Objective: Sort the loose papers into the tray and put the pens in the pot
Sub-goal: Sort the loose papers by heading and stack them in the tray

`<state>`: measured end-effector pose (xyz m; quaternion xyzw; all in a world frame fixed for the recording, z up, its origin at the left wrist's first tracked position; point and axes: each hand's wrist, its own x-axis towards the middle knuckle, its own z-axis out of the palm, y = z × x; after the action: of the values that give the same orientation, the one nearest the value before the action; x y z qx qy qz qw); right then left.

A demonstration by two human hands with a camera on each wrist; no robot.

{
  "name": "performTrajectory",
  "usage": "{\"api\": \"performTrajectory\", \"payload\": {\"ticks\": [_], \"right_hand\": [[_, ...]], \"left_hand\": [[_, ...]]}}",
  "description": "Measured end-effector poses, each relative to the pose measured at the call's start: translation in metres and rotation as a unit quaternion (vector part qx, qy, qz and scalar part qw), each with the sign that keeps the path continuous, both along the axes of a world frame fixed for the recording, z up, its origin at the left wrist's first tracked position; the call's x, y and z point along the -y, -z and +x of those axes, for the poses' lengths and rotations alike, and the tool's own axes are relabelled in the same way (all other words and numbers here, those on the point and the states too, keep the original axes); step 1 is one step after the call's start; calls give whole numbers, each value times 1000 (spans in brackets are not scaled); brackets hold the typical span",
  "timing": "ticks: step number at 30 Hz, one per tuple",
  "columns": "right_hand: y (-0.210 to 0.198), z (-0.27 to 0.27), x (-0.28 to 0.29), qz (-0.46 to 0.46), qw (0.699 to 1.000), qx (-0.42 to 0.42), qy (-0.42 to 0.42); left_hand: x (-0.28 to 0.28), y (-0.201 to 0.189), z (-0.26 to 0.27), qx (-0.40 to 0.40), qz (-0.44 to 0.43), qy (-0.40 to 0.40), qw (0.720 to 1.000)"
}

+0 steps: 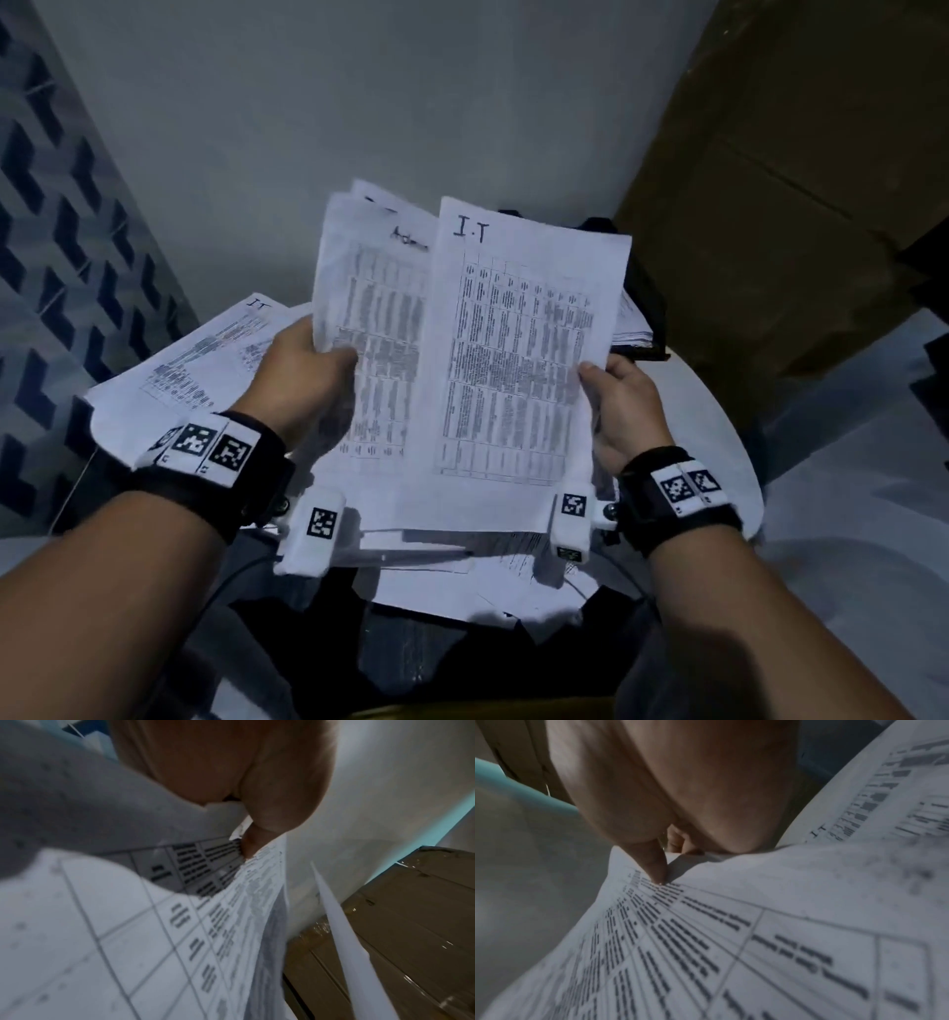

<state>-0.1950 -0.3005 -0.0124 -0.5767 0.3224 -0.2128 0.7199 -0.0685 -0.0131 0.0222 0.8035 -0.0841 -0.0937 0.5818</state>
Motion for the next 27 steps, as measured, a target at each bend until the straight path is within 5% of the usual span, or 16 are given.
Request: {"api": "performTrajectory", "payload": {"ticks": [5, 9, 12, 15, 21, 27], "right_hand": [[29, 17, -28, 29, 998, -46, -9], [52, 24, -42, 29, 998, -62, 11], [66, 25, -43, 30, 996, -75, 29], [74, 15, -30, 39, 992, -114, 43], [98, -33, 31, -101, 924, -362, 71], [115, -25, 1, -132, 881, -455, 14]], "left_hand": [[21, 2, -22, -97, -105, 31, 989], [27, 12, -24, -129, -106, 60, 984], [24, 18, -22, -58, 17, 136, 989], [20, 22, -16, 30, 160, 130, 978], [11, 15, -5, 71, 210, 82, 972], [6, 15, 4, 81, 204, 52, 974]]}}
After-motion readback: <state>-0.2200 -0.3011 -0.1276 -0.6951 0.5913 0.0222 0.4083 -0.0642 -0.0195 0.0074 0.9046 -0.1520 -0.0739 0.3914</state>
